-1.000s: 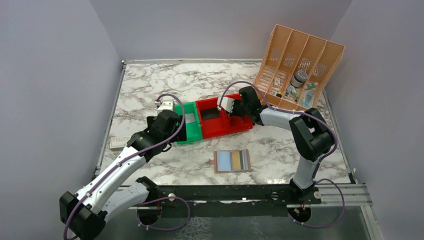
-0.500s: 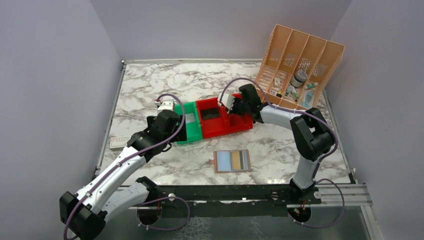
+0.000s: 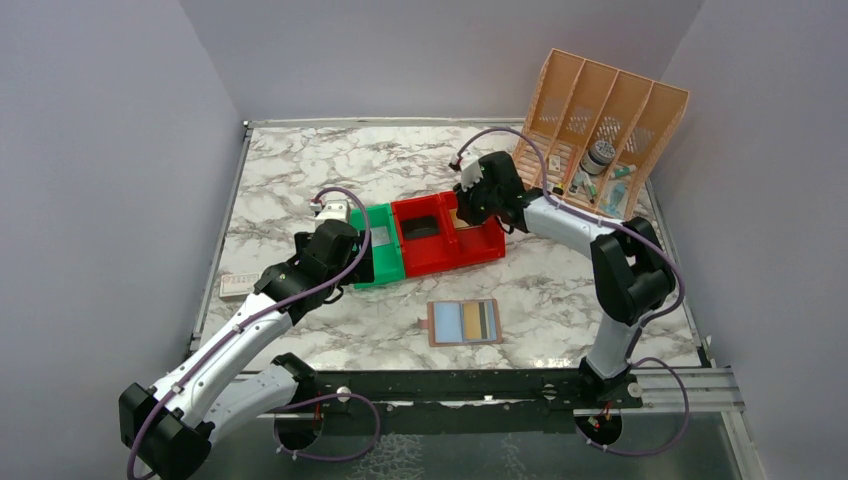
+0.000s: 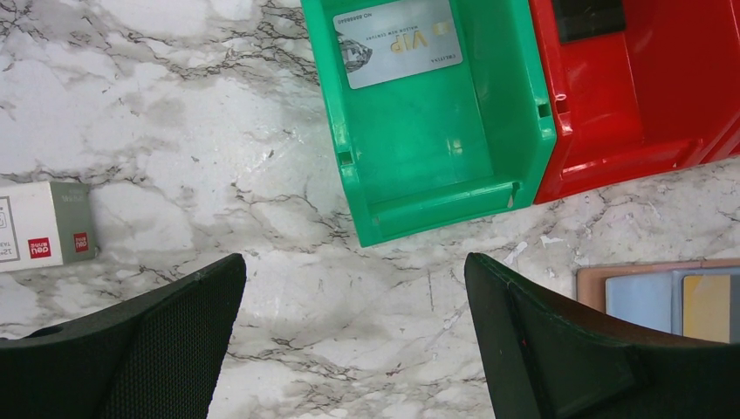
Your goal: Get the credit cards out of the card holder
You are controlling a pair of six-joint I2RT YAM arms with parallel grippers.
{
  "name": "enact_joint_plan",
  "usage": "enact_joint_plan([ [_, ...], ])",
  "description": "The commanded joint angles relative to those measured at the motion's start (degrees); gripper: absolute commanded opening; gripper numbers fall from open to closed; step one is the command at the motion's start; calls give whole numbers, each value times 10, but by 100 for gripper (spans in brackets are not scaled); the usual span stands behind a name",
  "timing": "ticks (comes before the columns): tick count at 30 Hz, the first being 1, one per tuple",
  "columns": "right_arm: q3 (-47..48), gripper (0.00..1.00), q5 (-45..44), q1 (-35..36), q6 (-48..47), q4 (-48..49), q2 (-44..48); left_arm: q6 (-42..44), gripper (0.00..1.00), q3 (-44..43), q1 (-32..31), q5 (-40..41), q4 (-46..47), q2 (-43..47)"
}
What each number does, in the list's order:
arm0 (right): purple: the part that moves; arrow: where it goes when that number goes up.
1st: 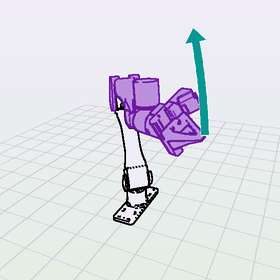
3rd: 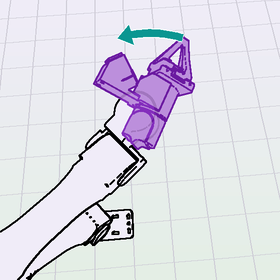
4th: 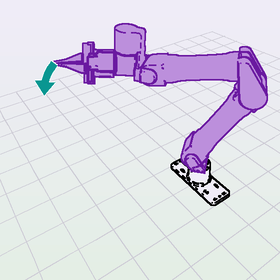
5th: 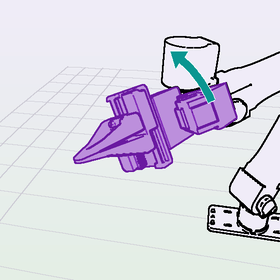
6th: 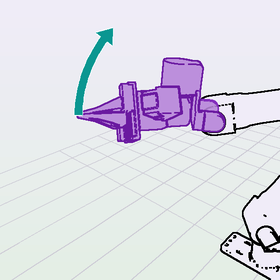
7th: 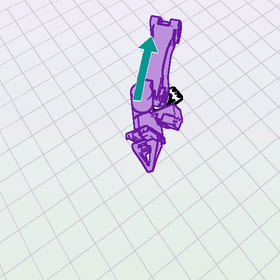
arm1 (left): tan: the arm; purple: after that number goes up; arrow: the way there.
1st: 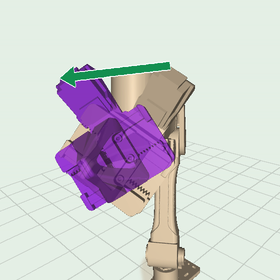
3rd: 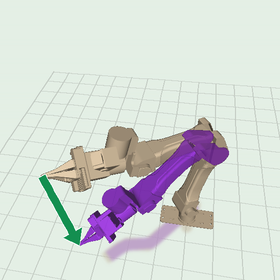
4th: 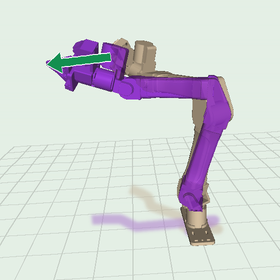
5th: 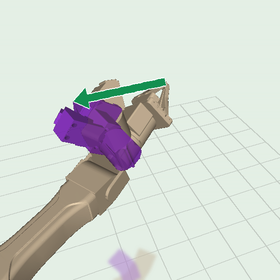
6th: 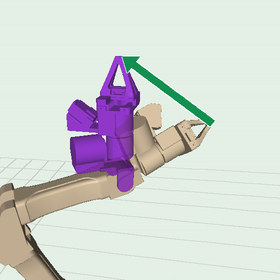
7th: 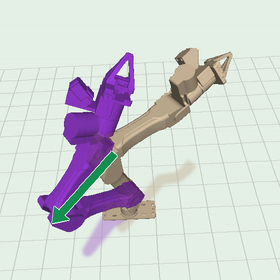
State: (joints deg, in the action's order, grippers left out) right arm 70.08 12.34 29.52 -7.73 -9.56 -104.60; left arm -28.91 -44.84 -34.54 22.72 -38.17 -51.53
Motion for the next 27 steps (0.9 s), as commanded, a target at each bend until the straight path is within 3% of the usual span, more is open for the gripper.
enact_joint_plan([
  [1, -4, 12, -19, 3, 118, -56, 26, 8, 99, 6, 4, -15, 8, 12],
  [5, -4, 9, -47, 3, 154, -82, 14, 6, 99, 8, 4, -14, 9, 15],
  [9, -40, 7, -33, 4, 204, -33, 24, 5, 99, 8, 4, -12, 9, 16],
  [27, 19, 8, -121, 5, 196, -72, -64, 6, 99, 9, 4, -16, 9, 20],
])
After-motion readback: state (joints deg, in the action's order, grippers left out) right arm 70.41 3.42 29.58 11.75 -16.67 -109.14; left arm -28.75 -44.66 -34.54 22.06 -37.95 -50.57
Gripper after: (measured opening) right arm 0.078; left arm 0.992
